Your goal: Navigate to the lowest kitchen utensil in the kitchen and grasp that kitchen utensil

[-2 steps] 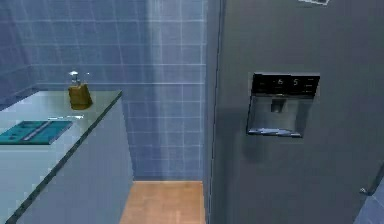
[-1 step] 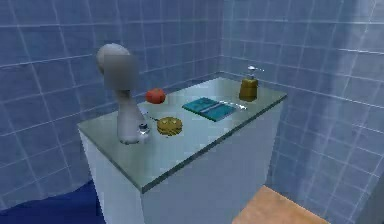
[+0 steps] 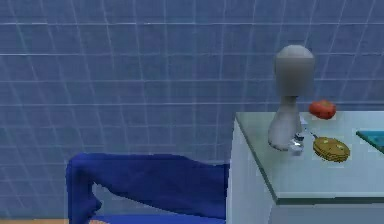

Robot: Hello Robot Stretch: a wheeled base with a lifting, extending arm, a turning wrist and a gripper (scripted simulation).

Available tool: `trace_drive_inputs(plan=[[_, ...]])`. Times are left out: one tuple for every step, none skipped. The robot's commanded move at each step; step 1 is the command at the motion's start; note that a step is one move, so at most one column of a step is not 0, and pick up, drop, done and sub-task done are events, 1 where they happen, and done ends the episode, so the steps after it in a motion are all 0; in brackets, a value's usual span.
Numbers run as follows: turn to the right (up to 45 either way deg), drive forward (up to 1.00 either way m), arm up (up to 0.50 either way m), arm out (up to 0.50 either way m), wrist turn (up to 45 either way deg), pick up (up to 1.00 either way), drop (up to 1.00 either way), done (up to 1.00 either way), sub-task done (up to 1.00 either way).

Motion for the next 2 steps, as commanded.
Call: trace_drive_inputs(plan=[[-45.0, 0.0, 0.0, 0.0, 0.0, 0.0, 0.0, 0.0, 0.0], [-45.0, 0.0, 0.0, 0.0, 0.0, 0.0, 0.0, 0.0, 0.0]])
